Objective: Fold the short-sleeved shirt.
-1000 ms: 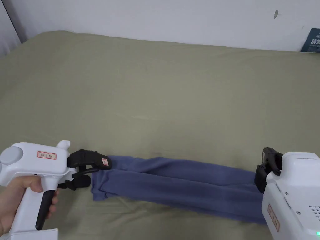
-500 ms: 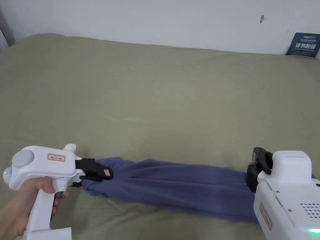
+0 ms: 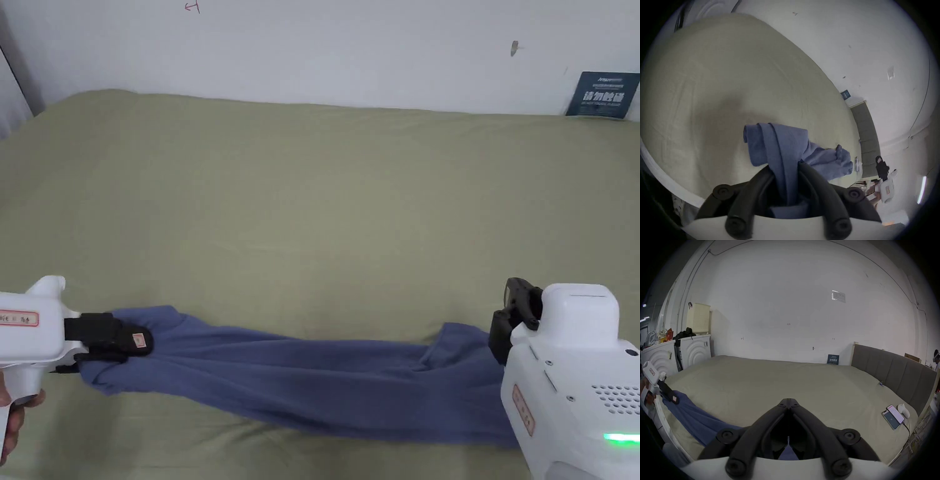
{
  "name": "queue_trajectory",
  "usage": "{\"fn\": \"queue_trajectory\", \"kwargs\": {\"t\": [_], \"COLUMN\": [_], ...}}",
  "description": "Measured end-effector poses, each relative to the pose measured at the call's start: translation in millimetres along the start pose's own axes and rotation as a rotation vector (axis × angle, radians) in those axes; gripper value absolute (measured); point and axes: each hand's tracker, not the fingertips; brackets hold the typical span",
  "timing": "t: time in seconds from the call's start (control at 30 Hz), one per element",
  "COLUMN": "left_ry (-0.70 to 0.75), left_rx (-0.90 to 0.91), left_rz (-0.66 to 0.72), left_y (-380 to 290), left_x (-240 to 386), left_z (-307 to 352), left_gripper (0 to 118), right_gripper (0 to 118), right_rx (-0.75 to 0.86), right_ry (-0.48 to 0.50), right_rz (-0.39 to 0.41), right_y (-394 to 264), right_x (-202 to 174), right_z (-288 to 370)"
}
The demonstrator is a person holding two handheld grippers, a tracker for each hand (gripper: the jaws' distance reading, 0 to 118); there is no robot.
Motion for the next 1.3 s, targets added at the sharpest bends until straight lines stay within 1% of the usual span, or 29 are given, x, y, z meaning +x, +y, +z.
{"fn": "queue_trajectory", "kwargs": {"t": [0.07, 0.13, 0.2, 0.27, 0.33, 0.47, 0.53, 0.67, 0.7, 0.73, 0.77, 0.8, 0.83, 0.87, 0.93, 0.97, 1.0, 1.03, 1.07, 1.1, 1.13, 1.2, 1.23, 1.3], "left_ry": [0.063, 0.086, 0.074, 0.099, 0.102, 0.108, 0.113, 0.185, 0.189, 0.166, 0.081, 0.078, 0.064, 0.001, -0.034, -0.07, -0.097, -0.117, -0.126, -0.1, -0.095, -0.1, -0.094, -0.127], "left_rx": [0.022, 0.016, -0.001, -0.016, -0.056, -0.115, -0.149, -0.228, -0.248, -0.263, -0.267, -0.253, -0.21, -0.154, -0.127, -0.077, -0.055, -0.041, -0.022, -0.004, -0.034, -0.057, -0.098, -0.127], "left_rz": [-0.087, -0.16, -0.232, -0.319, -0.356, -0.419, -0.451, -0.543, -0.552, -0.558, -0.514, -0.456, -0.428, -0.406, -0.34, -0.308, -0.285, -0.25, -0.218, -0.181, -0.197, -0.184, -0.155, -0.138], "left_y": [-4, -9, -17, -22, -30, -45, -48, -71, -76, -78, -80, -81, -81, -78, -73, -71, -69, -59, -59, -61, -60, -58, -61, -62], "left_x": [37, 70, 103, 134, 160, 199, 208, 223, 224, 222, 218, 215, 211, 208, 196, 187, 180, 170, 161, 154, 148, 136, 135, 139], "left_z": [0, -8, -19, -38, -60, -112, -141, -194, -205, -212, -215, -215, -203, -189, -162, -145, -134, -125, -116, -112, -110, -123, -129, -153], "left_gripper": [11, 11, 11, 11, 11, 11, 11, 11, 15, 46, 88, 118, 114, 104, 91, 84, 65, 11, 0, 0, 0, 0, 0, 0], "right_gripper": [0, 0, 0, 0, 0, 0, 0, 0, 0, 0, 0, 0, 0, 0, 0, 0, 0, 0, 0, 0, 0, 0, 0, 0], "right_rx": [0.008, 0.013, 0.011, 0.012, 0.01, -0.005, -0.017, -0.041, -0.047, -0.053, -0.057, -0.062, -0.065, -0.07, -0.079, -0.085, -0.085, -0.085, -0.084, -0.086, -0.087, -0.091, -0.093, -0.095], "right_ry": [-0.012, -0.017, -0.021, -0.035, -0.052, -0.068, -0.071, -0.076, -0.075, -0.074, -0.072, -0.07, -0.066, -0.066, -0.056, -0.052, -0.053, -0.05, -0.048, -0.048, -0.045, -0.045, -0.045, -0.049], "right_rz": [0.014, 0.008, 0.005, 0.013, 0.021, 0.024, 0.022, 0.018, 0.015, 0.019, 0.023, 0.027, 0.029, 0.03, 0.02, 0.012, 0.007, -0.001, -0.004, -0.005, -0.005, -0.006, -0.006, -0.002], "right_y": [0, 0, -1, -4, -9, -16, -19, -24, -25, -26, -28, -28, -29, -30, -31, -31, -32, -31, -31, -31, -31, -32, -32, -32], "right_x": [1, 2, 2, 2, 2, 5, 8, 13, 14, 14, 14, 14, 14, 14, 14, 15, 16, 17, 17, 17, 18, 18, 19, 19], "right_z": [0, 0, -2, -4, -5, -10, -12, -15, -16, -16, -17, -17, -17, -17, -17, -17, -16, -15, -15, -15, -14, -15, -16, -18]}}
